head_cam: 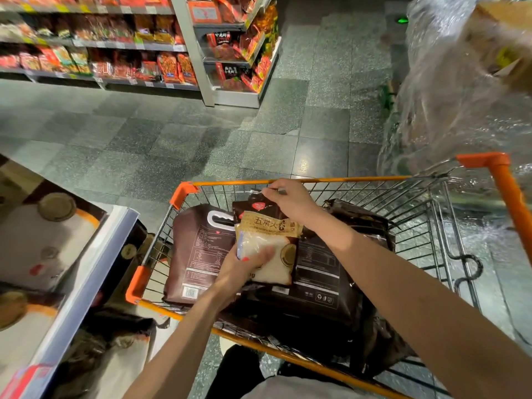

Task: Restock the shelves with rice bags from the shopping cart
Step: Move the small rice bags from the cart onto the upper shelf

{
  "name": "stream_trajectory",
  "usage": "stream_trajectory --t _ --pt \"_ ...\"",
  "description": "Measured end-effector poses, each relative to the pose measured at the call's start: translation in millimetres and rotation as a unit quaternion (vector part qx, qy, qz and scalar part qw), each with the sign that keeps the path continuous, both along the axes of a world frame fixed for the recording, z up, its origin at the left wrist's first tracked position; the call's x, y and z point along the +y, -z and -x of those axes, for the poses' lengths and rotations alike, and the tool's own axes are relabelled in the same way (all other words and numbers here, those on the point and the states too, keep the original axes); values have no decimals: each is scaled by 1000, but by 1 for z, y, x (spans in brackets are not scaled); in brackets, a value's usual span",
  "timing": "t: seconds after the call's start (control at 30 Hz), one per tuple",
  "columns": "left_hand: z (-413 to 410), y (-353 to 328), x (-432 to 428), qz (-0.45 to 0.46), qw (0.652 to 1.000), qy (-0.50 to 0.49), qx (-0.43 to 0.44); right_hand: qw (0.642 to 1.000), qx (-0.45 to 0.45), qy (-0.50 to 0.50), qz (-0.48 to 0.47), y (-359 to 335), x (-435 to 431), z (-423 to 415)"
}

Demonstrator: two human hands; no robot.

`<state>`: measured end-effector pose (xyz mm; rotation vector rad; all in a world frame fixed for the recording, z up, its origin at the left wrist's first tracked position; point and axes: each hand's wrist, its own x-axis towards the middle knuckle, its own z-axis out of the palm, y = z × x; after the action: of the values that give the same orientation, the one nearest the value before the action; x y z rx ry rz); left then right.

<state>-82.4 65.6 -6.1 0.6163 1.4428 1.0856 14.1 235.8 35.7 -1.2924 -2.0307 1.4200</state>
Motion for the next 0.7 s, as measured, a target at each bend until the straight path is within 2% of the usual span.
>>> stream_trajectory --t 0.1,0.17,0.23,0.33,0.5,0.63,0.7 --pt "7 8 -4 9 997 -70 -31 998 -24 41 -49 15 7 -19" --pt "14 14 -5 13 989 -129 -63 992 -108 18 -65 36 9 -43" --pt "20 19 -5 12 984 -163 -77 974 -217 -48 -48 60 2 -67" --pt "26 22 -2 26 984 -162 -64 937 -325 -109 -63 89 -12 -84" --pt "26 25 -2 40 985 -157 -58 917 -347 -97 -170 91 -15 -80" --pt "21 20 -5 33 983 -168 -73 950 -272 0 -156 94 -18 -81" --pt "19 20 -8 25 982 -174 -66 954 -255 21 -158 92 -21 -77"
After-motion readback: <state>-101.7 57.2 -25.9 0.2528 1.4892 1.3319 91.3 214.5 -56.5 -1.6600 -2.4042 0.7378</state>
